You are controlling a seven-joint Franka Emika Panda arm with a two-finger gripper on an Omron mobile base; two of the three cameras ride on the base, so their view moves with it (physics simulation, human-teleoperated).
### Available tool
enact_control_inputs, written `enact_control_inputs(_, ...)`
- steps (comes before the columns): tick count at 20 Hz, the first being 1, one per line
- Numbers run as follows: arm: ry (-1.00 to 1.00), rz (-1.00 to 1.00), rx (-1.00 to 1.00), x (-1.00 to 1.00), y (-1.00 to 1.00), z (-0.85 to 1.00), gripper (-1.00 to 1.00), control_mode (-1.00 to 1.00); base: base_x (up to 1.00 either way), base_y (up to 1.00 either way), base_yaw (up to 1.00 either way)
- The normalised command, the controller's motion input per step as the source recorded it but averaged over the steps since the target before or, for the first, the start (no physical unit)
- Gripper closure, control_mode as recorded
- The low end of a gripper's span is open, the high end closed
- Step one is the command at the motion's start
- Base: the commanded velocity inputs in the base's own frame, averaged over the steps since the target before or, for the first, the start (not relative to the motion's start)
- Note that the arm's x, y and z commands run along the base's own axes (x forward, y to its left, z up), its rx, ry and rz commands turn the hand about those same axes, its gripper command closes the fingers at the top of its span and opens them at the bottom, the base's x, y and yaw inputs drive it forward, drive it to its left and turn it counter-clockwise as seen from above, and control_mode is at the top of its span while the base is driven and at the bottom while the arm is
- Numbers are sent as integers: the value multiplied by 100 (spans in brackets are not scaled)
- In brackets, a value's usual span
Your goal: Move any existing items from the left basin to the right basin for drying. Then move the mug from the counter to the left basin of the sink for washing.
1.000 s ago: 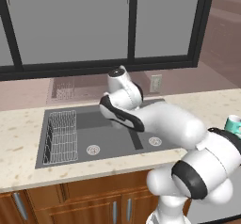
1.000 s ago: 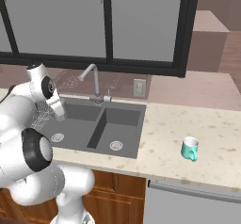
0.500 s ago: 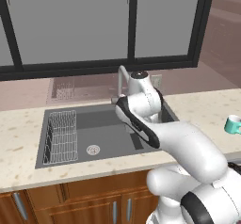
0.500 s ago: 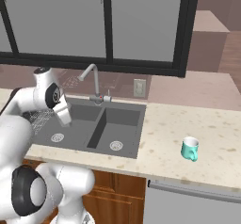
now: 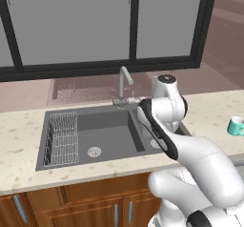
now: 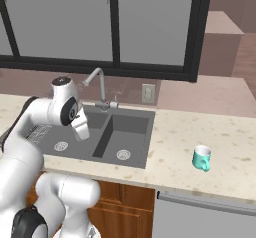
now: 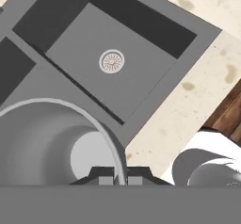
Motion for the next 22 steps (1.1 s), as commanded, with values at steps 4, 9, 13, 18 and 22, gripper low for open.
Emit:
enact_control_inputs(4,0,0,5,0,-58,0,100,-100,0,0,0)
enact_control_inputs(9,0,0,5,1,-59,0,100,-100,0,0,0)
enact_control_inputs(13,2,0,5,15,-50,-1,100,-100,0,0,0)
enact_control_inputs(18,2,0,2,17,-40,-8,100,-100,0,0,0)
enact_control_inputs(22,0,1,0,23,-25,-24,100,-100,0,0,0)
